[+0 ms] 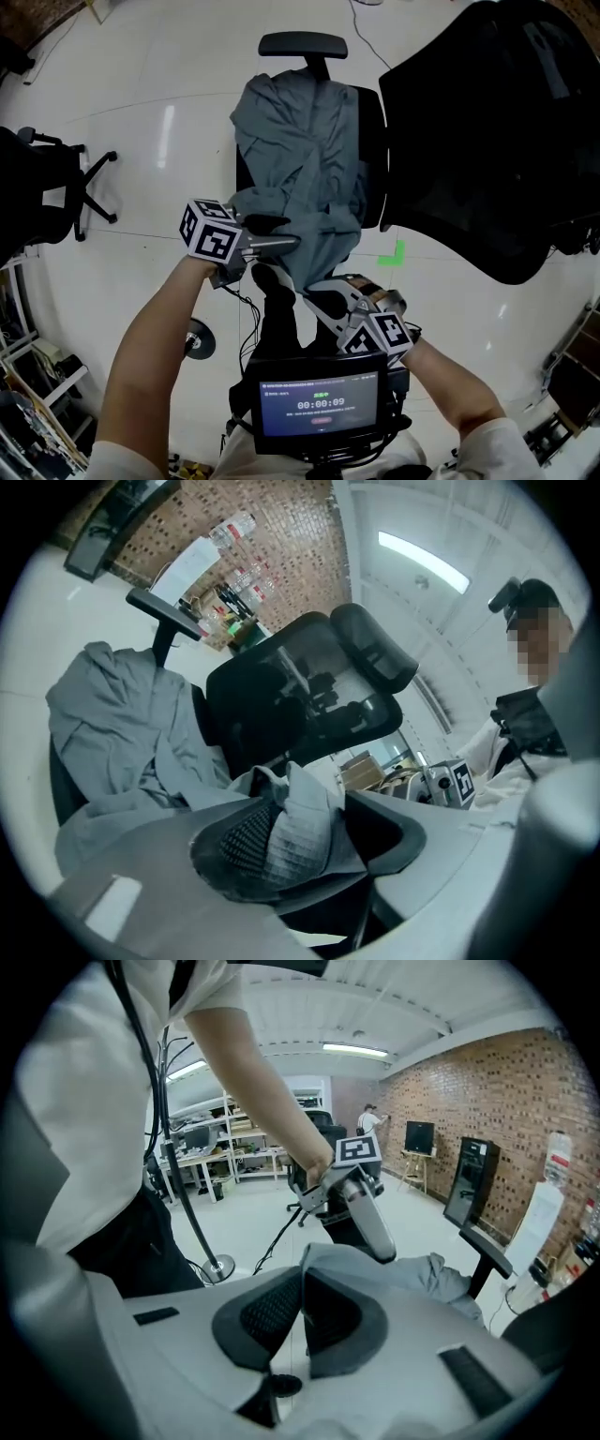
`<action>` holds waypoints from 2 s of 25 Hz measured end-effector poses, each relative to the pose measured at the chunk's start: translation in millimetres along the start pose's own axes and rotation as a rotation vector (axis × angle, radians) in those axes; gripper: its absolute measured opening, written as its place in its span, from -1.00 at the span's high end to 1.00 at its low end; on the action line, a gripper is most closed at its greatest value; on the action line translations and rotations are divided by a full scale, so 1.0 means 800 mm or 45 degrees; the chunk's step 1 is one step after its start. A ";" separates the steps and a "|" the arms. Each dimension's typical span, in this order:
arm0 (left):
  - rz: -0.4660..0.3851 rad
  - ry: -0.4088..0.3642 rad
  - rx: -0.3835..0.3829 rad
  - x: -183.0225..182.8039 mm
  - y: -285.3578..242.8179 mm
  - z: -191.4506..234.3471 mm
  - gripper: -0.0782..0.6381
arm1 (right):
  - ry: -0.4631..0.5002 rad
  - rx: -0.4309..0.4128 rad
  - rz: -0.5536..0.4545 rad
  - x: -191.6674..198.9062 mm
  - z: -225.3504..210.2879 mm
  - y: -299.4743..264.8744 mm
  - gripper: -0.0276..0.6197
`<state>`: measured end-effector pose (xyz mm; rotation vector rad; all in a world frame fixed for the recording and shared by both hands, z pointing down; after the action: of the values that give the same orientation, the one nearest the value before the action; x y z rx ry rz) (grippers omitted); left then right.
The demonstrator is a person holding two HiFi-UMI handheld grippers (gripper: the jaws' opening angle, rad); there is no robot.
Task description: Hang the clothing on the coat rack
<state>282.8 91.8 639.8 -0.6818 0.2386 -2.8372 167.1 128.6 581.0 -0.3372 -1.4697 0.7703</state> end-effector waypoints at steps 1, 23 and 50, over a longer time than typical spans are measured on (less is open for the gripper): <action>0.001 -0.001 0.039 -0.001 -0.004 -0.006 0.22 | 0.003 -0.002 -0.002 0.000 0.000 0.000 0.87; 0.063 -0.435 0.147 0.001 -0.022 -0.175 0.69 | -0.177 0.205 -0.047 0.012 -0.113 0.049 0.13; 0.236 -0.765 0.006 -0.043 -0.003 -0.236 0.69 | 0.345 -0.205 0.002 -0.057 -0.084 0.006 0.16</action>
<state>224.6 123.0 459.6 -1.3802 0.1785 -2.3259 234.1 119.3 535.6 -0.5436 -1.2767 0.5831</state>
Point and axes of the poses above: the fingertips, and each gripper's own axes: y backward along the fingers, z to its left, x out of its underside, the point moved 2 cm from there along y, backward along the fingers, and after that the axes turned 10 degrees about x, right-handed, at the moved point
